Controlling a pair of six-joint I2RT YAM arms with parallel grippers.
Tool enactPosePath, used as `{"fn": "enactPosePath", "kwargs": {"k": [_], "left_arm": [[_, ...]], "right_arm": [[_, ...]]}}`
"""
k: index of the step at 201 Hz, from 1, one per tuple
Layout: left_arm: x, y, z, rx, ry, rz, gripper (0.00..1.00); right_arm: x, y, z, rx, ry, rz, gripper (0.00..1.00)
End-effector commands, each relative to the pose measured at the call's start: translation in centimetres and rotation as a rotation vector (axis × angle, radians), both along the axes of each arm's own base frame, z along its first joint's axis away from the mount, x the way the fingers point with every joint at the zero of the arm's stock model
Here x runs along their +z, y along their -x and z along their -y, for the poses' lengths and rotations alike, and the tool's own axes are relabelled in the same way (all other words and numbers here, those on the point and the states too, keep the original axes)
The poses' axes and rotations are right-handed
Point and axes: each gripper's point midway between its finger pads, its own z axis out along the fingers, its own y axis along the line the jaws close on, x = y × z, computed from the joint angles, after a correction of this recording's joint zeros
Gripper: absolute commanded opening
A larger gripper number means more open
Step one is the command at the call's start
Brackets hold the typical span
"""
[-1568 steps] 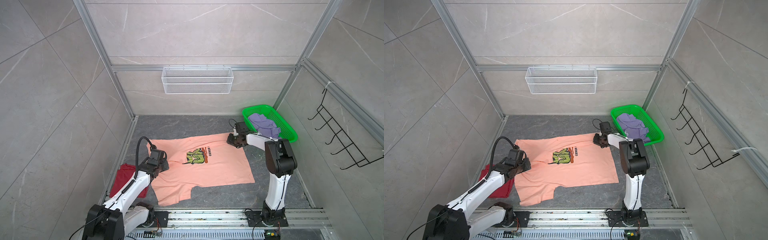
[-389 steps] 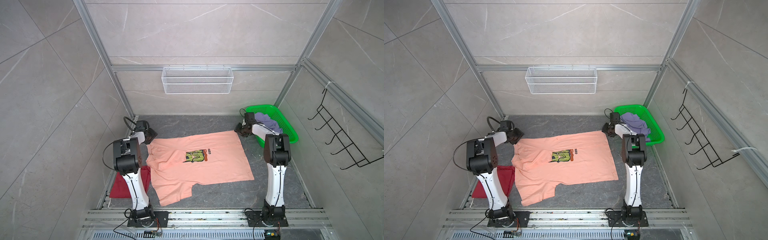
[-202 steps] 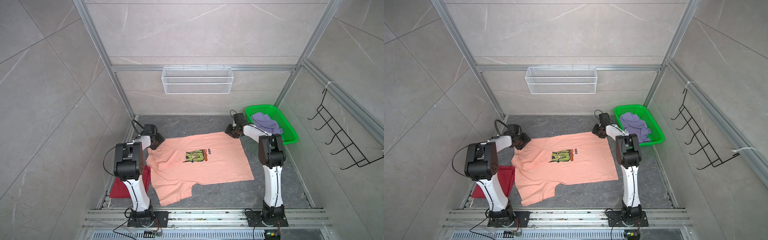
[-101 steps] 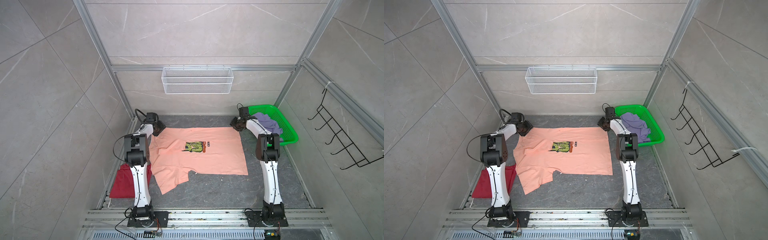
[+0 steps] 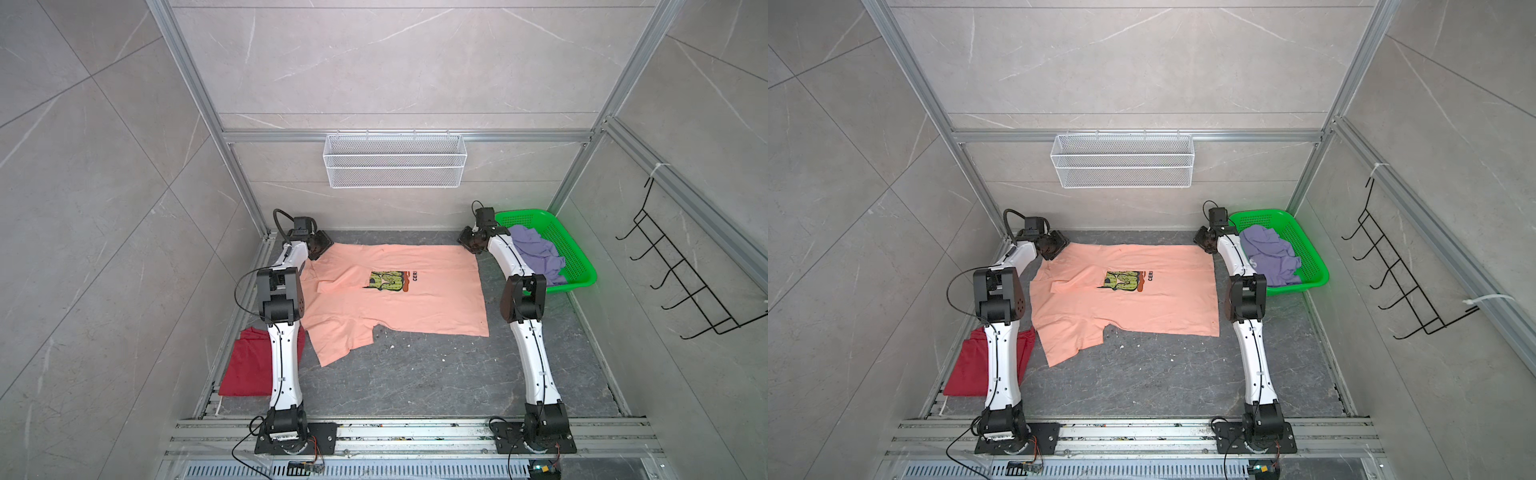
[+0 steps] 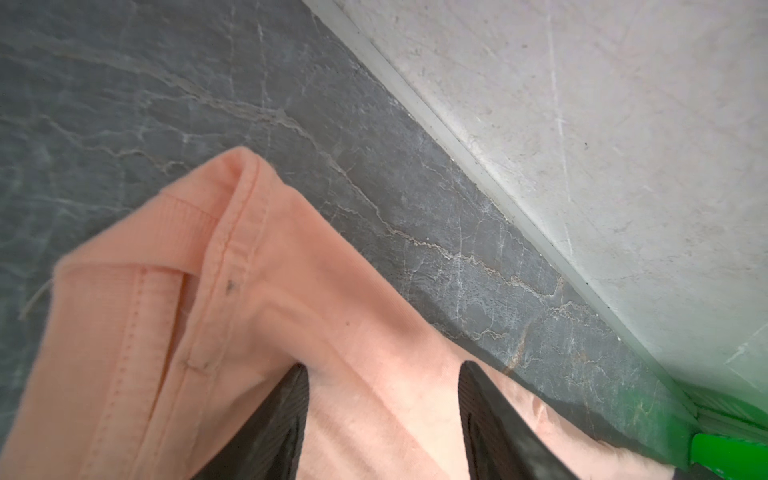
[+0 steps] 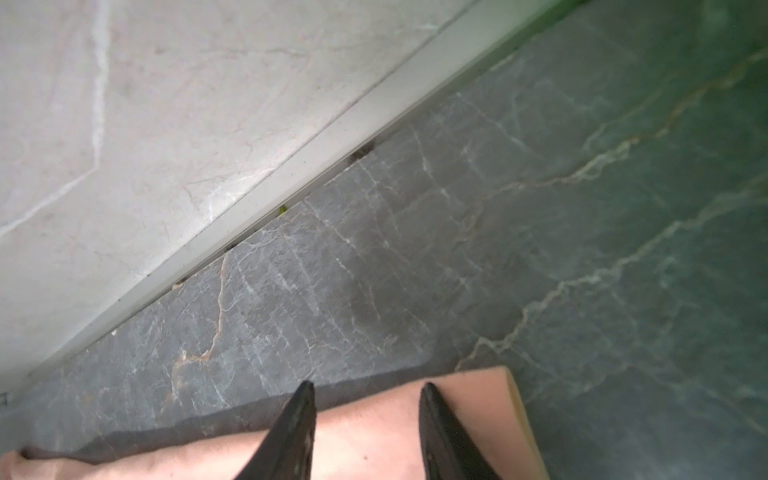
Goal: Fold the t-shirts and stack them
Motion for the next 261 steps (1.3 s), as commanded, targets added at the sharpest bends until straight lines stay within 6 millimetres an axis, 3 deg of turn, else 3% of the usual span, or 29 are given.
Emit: {"fn": "enactPosePath", "kwargs": {"k": [1,14,17,22,35,51,70,91,110,129,146,205,261], "left_arm": [[3.6,0.8,-0.2,-0.072,-0.066,0.067,0.62],[7.2,1.3,-0.5,-0.076,-0.104,0.136,0.63],[8.3,1.5,-0.5,-0.075,-0.111,0.153,0.63],[10.1,1.9,-0.6,-0.076,-0.12,0.183,0.63],[12.2,3.5,-0.7,-0.067,-0.14,0.198,0.64],[13.0,6.2,-0.8,-0.041,-0.134,0.166,0.64],[12.7,10.1,-0.9,-0.008,-0.119,0.103,0.64],[10.8,15.2,0.0,0.021,-0.084,0.021,0.64],[8.8,19.4,2.5,-0.018,-0.083,-0.037,0.64],[6.9,22.8,5.1,-0.066,-0.089,-0.092,0.64],[5.2,25.4,6.3,-0.082,-0.109,-0.133,0.64],[0.2,30.3,7.3,-0.075,-0.098,-0.24,0.64],[-4.1,35.1,8.1,-0.048,-0.098,-0.367,0.64]], "right_arm": [[5.7,0.7,-2.2,0.126,0.074,0.092,0.44],[8.2,1.4,-2.9,0.151,0.097,0.126,0.45],[8.0,1.6,-3.1,0.154,0.103,0.119,0.45],[9.9,2.1,-3.3,0.156,0.108,0.144,0.45],[11.1,3.5,-3.9,0.154,0.11,0.138,0.46],[11.2,5.7,-4.8,0.154,0.081,0.11,0.47],[9.8,8.7,-5.8,0.153,0.033,0.077,0.47],[8.2,12.1,-6.9,0.166,-0.02,0.054,0.48],[6.1,14.8,-7.3,0.176,-0.03,0.016,0.48],[4.0,17.3,-7.1,0.164,-0.044,-0.028,0.48],[2.0,19.5,-6.7,0.152,-0.056,-0.056,0.48],[-2.1,22.2,-4.8,0.114,0.026,-0.153,0.48],[-4.1,22.7,0.5,0.049,0.083,-0.219,0.48]]}}
